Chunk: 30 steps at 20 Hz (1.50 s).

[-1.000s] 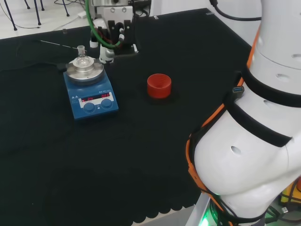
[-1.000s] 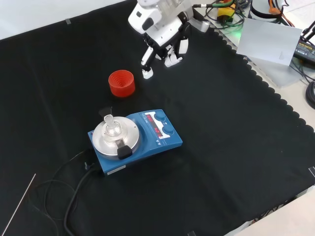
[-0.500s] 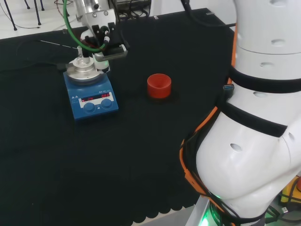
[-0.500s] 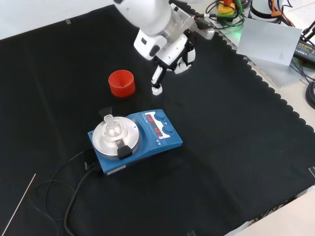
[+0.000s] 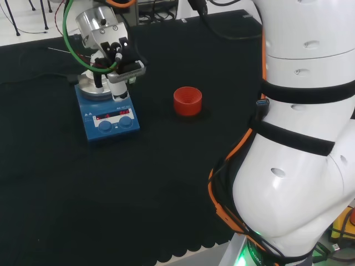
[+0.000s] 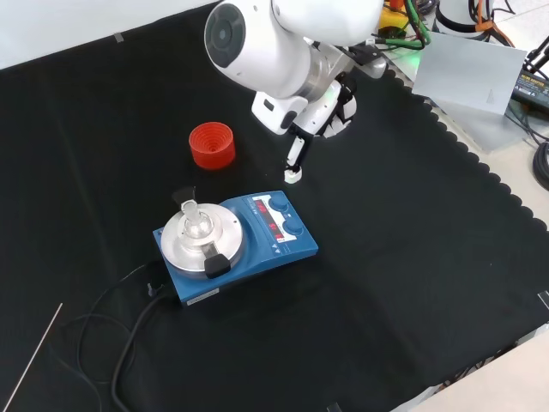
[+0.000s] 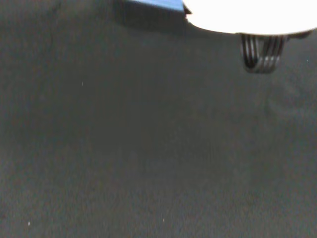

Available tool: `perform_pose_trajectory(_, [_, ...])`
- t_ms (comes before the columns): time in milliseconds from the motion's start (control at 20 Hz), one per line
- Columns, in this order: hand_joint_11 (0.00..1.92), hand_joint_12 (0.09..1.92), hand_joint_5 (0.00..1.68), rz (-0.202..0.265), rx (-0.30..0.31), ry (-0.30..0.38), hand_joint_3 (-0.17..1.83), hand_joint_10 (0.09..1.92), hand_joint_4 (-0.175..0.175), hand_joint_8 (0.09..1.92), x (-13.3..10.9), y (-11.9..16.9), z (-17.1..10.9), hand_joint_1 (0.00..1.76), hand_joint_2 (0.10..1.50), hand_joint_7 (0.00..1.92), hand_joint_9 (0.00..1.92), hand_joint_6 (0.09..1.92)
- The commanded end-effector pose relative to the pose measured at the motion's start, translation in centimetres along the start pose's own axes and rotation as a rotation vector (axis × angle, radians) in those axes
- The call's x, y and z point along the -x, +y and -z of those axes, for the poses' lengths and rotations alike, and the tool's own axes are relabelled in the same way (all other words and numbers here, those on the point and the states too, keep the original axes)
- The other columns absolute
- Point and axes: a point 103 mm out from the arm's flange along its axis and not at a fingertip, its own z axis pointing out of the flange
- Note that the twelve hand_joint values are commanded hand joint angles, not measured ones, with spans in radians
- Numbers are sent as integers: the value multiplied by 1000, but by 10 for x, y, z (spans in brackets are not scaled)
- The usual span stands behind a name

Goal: Turn on the heater.

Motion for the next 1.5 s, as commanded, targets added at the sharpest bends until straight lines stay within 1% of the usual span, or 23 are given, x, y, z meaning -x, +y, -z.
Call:
perform_pose_trajectory(50, [1816,1512,309,9,-25,-11,1336,1699,-46,1853,-4,-1,-8,1627,483,1824,1920,220])
perform_pose_trajectory(400, [1816,1513,307,24,-53,-21,1340,1700,-43,1854,-11,6,-19,1627,486,1824,1920,196])
perform_pose_trajectory(950, [1816,1512,312,30,-98,-56,1347,1698,-39,1854,-17,30,-25,1622,486,1824,1920,185])
perform_pose_trajectory(1200, [1815,1512,322,32,-118,-60,1350,1697,-37,1853,-15,42,-24,1621,484,1825,1920,182])
perform_pose_trajectory(1500, [1814,1512,332,27,-142,-53,1354,1696,-37,1852,-7,55,-28,1621,482,1825,1920,179])
